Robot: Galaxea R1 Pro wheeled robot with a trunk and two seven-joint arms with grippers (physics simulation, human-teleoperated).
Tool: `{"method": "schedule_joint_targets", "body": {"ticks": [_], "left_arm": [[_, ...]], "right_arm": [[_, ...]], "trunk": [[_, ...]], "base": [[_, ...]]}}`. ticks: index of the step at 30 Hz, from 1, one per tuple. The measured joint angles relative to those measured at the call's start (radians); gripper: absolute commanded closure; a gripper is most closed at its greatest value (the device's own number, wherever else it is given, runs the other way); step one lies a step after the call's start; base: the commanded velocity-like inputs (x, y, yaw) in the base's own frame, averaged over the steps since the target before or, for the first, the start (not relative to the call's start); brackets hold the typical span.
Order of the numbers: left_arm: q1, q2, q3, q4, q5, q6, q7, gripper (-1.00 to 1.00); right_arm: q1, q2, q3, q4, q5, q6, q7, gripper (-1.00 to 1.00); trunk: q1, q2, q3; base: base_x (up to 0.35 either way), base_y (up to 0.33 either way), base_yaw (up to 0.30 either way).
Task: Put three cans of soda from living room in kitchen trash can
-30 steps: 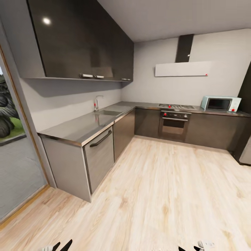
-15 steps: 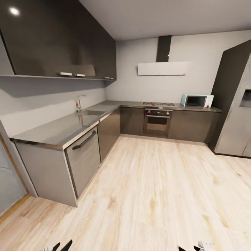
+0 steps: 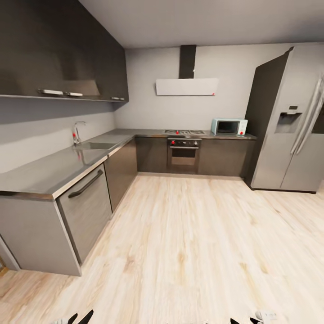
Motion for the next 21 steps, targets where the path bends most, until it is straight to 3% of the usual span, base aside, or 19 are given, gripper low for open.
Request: {"method": "schedule_joint_targets", "body": {"ticks": [4,13,21], "left_arm": [[0.000,0.000,-0.001,0.000,0.000,0.000,0.000,-1.00],[0.000,0.000,-0.001,0.000,0.000,0.000,0.000,-1.00],[0.000,-0.001,-0.002,0.000,-0.001,0.000,0.000,-1.00]], "right_arm": [[0.000,0.000,0.000,0.000,0.000,0.000,0.000,-1.00],[0.000,0.001,0.000,0.000,0.001,-0.001,0.000,-1.00],[0.000,0.001,0.001,0.000,0.001,0.000,0.000,-1.00]], "trunk": [[0.000,0.000,-0.003],[0.000,0.000,-0.004],[0.000,0.000,-0.005]], "base": [[0.000,0.000,-0.244],[0.000,0.000,-0.086],[0.000,0.000,-0.253]]}}
